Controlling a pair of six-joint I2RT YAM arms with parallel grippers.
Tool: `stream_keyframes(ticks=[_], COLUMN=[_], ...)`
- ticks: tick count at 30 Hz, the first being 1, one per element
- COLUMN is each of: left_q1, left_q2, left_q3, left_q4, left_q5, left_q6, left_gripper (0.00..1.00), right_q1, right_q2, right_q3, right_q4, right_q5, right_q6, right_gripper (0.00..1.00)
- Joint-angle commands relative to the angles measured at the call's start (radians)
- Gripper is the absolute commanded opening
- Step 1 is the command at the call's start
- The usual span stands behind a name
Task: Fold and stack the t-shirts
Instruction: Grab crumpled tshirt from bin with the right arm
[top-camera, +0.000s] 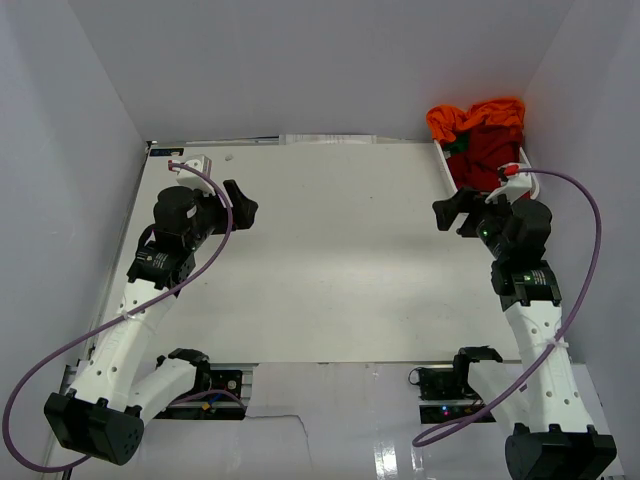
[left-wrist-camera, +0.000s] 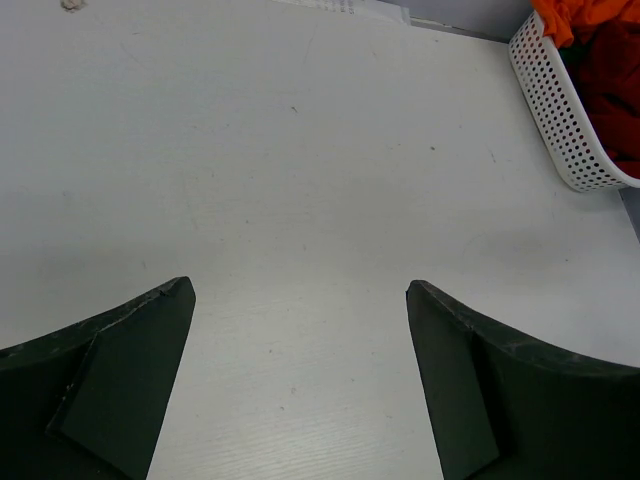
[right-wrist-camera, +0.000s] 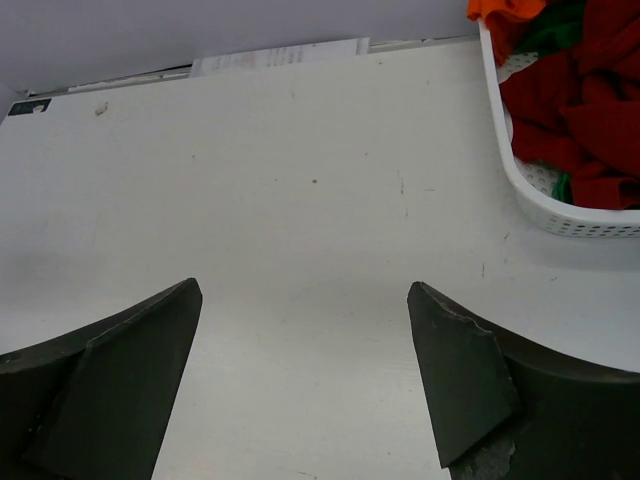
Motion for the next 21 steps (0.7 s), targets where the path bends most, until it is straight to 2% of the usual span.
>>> stream_keyframes(ticks=[1,5,6,7,9,10,13,14,21], left_q1=[0.001,-0.001,0.001,0.001,0.001,-0.001,0.001,0.001,0.001], left_q2=[-0.024,-0.021,-0.020,-0.020,-0.023,-0.024,-0.035,-0.037,-0.047], left_q3=[-0.003,-0.002,-0.002,0.000,-0.002,-0.002,-0.003,-0.005,-0.014], left_q4=[0.024,0.029,0.029,0.027,0.027,0.027,0.027,0.029,0.029], left_q5=[0.000,0.014,0.017,0.019,0.019,0.019,0.028,0.027,0.031], left_q6=[0.013,0.014,0.016,0.016,0.016,0.017,0.019,0.017,0.016], left_gripper=[0.98,0.98,0.98,0.98,0.98,0.98,0.98,0.98,0.98], right_q1=[0.001,0.001,0.001,0.002,0.001,-0.001,-0.013,-0.015,-0.015], right_q2=[-0.007,0.115,0.155,0.204,0.367,0.427,0.693,0.743,1.081], right_q3=[-0.015,0.031,0.046,0.081,0.153,0.193,0.363,0.461,0.764], right_q4=[0.038,0.038,0.047,0.047,0.029,0.016,0.000,-0.011,-0.047], right_q5=[0.000,0.064,0.113,0.225,0.327,0.428,0.490,0.515,0.703], right_q6=[-0.013,-0.010,0.004,0.031,0.016,0.025,0.065,0.079,0.099], right_gripper=[0.90,0.90,0.90,0.90,0.90,0.90,0.90,0.91,0.92])
